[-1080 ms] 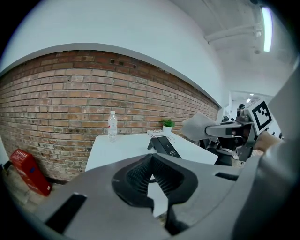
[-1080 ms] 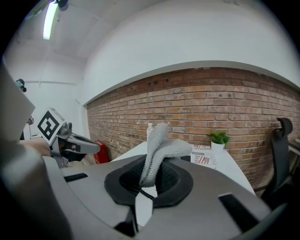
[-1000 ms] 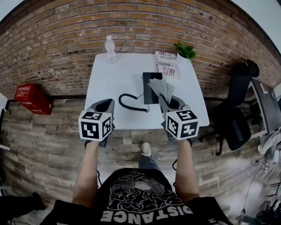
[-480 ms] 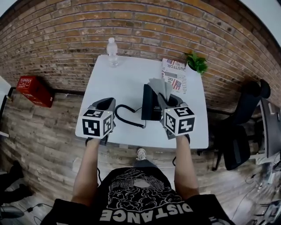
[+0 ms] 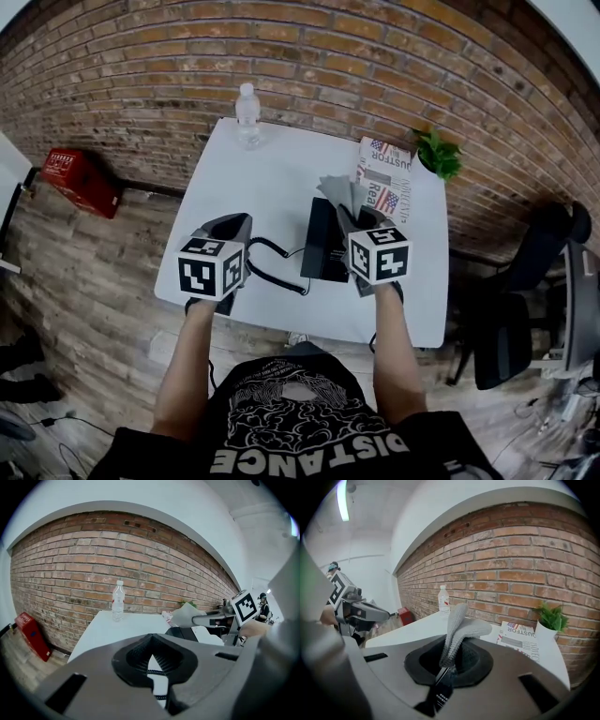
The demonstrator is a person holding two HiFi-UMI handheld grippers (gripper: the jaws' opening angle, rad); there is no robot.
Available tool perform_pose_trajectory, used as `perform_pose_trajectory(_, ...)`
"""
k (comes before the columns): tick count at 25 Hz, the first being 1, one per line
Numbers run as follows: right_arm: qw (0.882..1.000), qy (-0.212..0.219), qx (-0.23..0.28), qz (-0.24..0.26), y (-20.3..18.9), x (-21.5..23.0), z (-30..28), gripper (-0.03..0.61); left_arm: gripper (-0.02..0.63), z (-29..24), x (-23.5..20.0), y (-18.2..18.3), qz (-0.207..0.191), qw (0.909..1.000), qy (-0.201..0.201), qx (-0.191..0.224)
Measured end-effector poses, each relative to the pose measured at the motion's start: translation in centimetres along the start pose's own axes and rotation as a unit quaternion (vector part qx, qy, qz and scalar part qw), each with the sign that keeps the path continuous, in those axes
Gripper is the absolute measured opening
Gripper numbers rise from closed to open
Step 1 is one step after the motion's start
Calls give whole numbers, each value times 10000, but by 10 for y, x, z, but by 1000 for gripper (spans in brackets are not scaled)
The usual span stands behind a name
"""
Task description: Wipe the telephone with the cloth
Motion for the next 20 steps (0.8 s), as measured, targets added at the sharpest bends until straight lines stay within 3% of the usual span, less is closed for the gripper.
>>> perform_pose_trajectory(20, 9964, 559, -621, 149, -39, -30, -45, 11, 5, 0, -8, -16, 161, 9997, 144, -111)
Point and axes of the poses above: the fingertips, and each gripper's own axes: z backward along the fingers, x to its right, y out of its top, the point moved 2 cm from there along z, backward along the fingers, and after that the axes turned 9 degrees about -y, right-handed, at the moved point
